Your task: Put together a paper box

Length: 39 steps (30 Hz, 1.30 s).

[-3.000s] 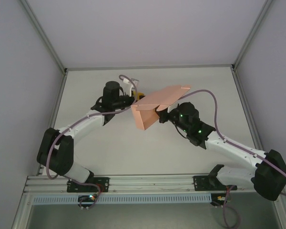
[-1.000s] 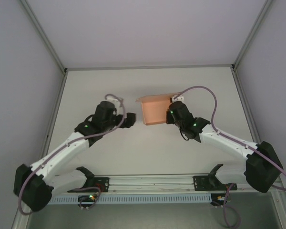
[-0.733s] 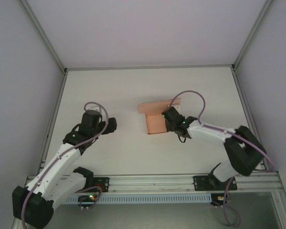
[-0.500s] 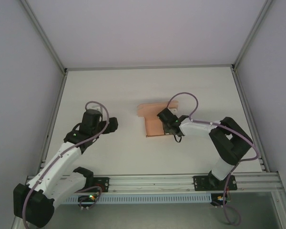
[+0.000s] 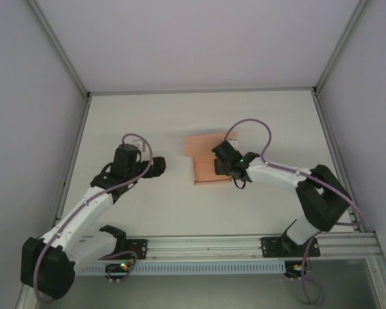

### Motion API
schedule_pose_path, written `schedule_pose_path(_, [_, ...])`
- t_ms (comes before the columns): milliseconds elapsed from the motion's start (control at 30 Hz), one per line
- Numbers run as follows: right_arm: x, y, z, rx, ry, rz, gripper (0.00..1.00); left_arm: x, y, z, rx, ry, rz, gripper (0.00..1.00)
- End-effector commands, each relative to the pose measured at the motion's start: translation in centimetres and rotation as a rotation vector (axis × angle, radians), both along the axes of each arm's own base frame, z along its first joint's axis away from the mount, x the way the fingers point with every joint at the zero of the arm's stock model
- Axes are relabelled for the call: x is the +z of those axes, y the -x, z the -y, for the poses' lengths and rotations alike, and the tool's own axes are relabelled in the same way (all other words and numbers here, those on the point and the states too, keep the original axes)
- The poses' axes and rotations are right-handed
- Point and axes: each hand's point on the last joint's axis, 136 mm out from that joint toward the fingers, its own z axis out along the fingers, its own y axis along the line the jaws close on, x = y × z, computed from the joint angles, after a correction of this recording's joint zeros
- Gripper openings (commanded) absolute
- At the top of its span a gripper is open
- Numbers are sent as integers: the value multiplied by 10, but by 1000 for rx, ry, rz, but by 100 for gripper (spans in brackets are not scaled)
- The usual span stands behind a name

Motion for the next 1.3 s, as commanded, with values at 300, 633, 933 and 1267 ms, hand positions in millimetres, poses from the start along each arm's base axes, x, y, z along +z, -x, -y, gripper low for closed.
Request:
schedule_pose_path(300, [91,-18,-7,573,-12,224,99,40,-27,73,-405,59,78,100])
schedule_pose_path(633, [84,-20,-8,1094,72,94,100,28,-57,112,-757,-79,58,92])
schedule_pose_path(933, [58,-40,4,1166,106,-67,88,10,-49,129,-1014,-146,-25,66])
schedule_pose_path(1267, [65,-35,9,1180,125,-113,44,0,-47,141,-1091,-249,-34,29])
